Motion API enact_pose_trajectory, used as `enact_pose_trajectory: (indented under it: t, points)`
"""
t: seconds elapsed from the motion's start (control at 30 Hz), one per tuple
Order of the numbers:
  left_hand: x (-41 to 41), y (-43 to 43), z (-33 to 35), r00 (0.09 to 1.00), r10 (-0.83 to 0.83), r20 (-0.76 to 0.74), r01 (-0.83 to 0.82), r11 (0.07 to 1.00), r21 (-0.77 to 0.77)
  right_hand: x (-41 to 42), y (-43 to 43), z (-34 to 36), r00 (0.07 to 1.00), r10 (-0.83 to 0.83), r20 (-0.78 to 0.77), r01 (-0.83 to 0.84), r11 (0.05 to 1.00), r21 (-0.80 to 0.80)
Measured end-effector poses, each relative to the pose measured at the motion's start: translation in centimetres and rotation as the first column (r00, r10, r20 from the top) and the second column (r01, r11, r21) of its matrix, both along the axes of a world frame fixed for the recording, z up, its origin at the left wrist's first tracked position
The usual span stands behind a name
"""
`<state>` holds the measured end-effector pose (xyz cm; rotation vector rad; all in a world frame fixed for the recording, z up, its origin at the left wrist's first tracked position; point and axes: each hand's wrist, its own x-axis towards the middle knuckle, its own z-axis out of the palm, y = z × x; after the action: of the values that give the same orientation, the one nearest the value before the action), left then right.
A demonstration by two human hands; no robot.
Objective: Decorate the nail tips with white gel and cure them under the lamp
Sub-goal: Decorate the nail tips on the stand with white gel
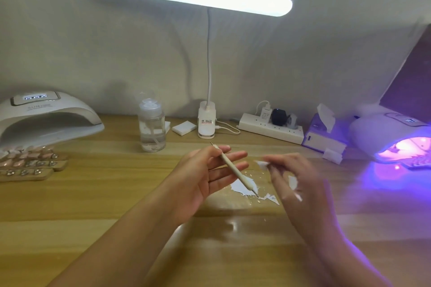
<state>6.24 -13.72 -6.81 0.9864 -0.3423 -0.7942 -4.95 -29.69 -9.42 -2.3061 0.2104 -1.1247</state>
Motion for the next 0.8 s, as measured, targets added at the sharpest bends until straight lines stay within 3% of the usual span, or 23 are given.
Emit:
enact_pose_trajectory:
  t: [0.07, 0.13, 0.33, 0.47, 0.53, 0.67, 0.8]
  points:
    - [0.1, 0.0, -0.2, 1.0, 0.015, -0.022, -0.016, 1.0, -0.008, 0.0, -0.2, 0.4, 0.999, 0.036, -0.01, -0.031, 0.957, 0.288]
    - [0.0, -0.1, -0.4, 0.999, 0.021, -0.034, -0.022, 1.0, -0.009, 0.1, 0.2, 0.6, 0.997, 0.072, -0.017, -0.056, 0.892, 0.448]
    - [0.0, -0.3, -0.7, 0.996, 0.072, -0.045, -0.076, 0.994, -0.078, 0.1, 1.3, 0.9, 0.936, 0.344, -0.071, -0.227, 0.746, 0.626]
    - [0.3, -0.3, -0.6, 0.985, 0.17, 0.023, -0.167, 0.982, -0.083, 0.0, 1.2, 1.6, 0.846, 0.529, -0.064, -0.239, 0.484, 0.842]
    - [0.3, -0.3, -0.7, 0.968, 0.222, 0.113, -0.216, 0.974, -0.066, 0.0, 1.1, 1.7, 0.819, 0.573, -0.028, -0.238, 0.383, 0.893]
    - [0.2, -0.3, -0.7, 0.921, 0.314, 0.231, -0.301, 0.949, -0.089, -0.2, 1.1, 1.8, 0.774, 0.633, 0.013, -0.261, 0.3, 0.917]
    - [-0.1, -0.4, -0.5, 0.905, 0.334, 0.265, -0.31, 0.942, -0.13, 0.0, 1.1, 1.7, 0.803, 0.595, -0.019, -0.239, 0.351, 0.905]
